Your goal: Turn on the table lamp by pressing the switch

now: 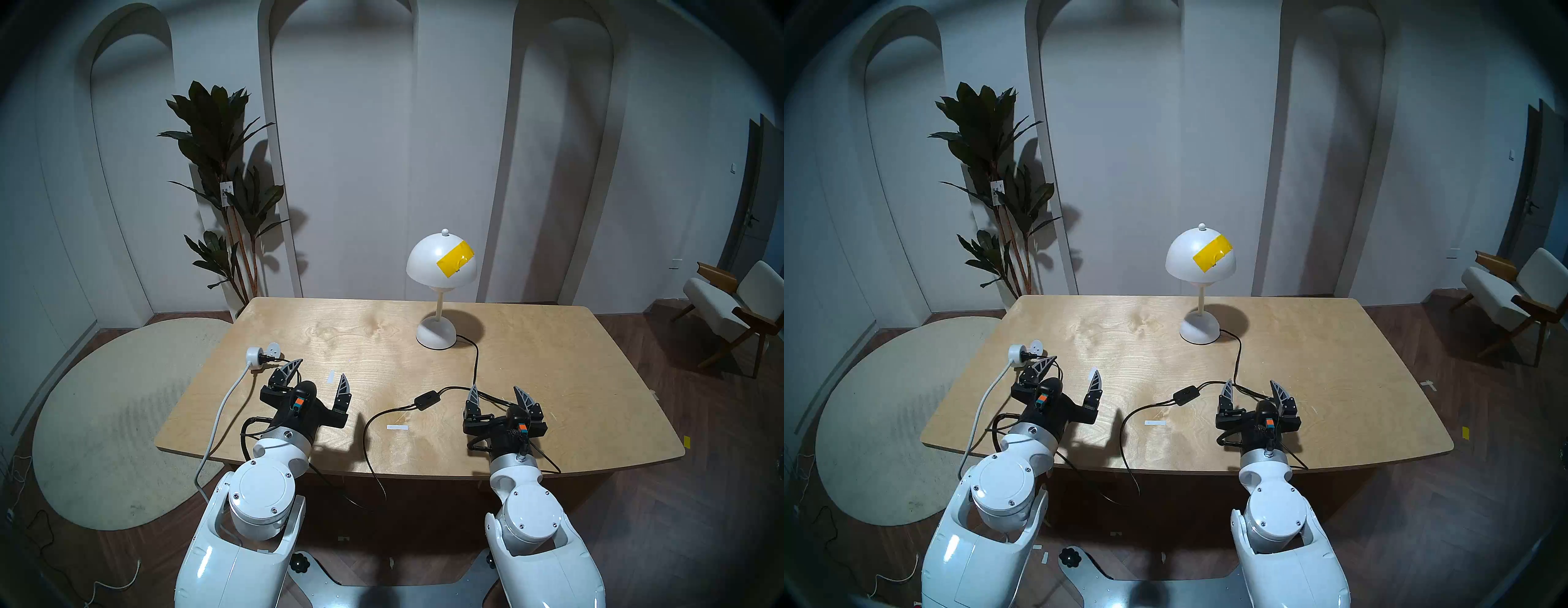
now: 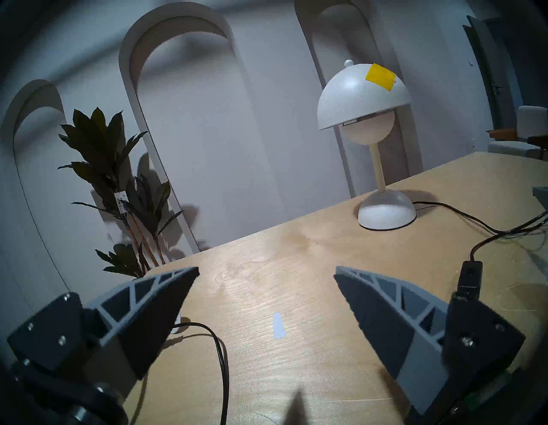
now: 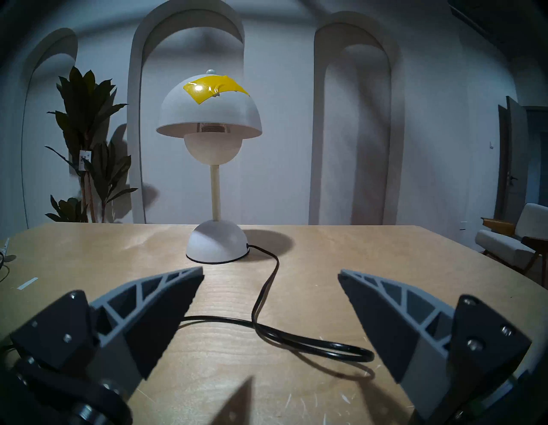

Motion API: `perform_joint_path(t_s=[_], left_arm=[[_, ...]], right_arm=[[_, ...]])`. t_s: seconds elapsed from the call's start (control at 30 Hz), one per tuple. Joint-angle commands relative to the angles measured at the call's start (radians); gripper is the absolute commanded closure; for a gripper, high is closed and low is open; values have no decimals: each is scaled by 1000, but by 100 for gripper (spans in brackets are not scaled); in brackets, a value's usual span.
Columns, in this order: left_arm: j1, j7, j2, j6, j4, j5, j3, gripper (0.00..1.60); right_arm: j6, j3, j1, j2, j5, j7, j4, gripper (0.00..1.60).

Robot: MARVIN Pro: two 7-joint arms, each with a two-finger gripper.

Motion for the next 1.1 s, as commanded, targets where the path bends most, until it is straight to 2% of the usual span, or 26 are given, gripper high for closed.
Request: perform_joint_path(t_s=[0.0, 0.23, 0.57, 0.6, 0.63, 0.7, 0.9, 1.07], left_arm=[[-15, 3, -6, -2, -18, -4, -1, 0], [-19, 1, -6, -4, -8, -4, -2, 0], [-25, 1, -6, -11, 10, -4, -4, 0], [-23, 1, -6, -7, 10, -2, -3, 0], [-22, 1, -6, -5, 12, -1, -3, 0], [-20, 0, -6, -4, 15, -1, -2, 0], [-21, 1, -7, -5, 20, -1, -3, 0], [-22, 1, -7, -6, 21, -1, -2, 0]], right_arm=[[-55, -35, 18, 15, -62, -94, 8, 0], [-64, -45, 24, 18, -94, -126, 20, 0], [-151, -54, 44, 42, -136, -153, 70, 0], [-56, -6, 124, 49, -111, -111, -39, 0], [-100, 13, 129, 50, -125, -123, -38, 0], [-117, 17, 130, 57, -131, -133, -32, 0], [-103, 56, 172, 73, -134, -118, -87, 0], [-54, 85, 233, 86, -125, -86, -159, 0]])
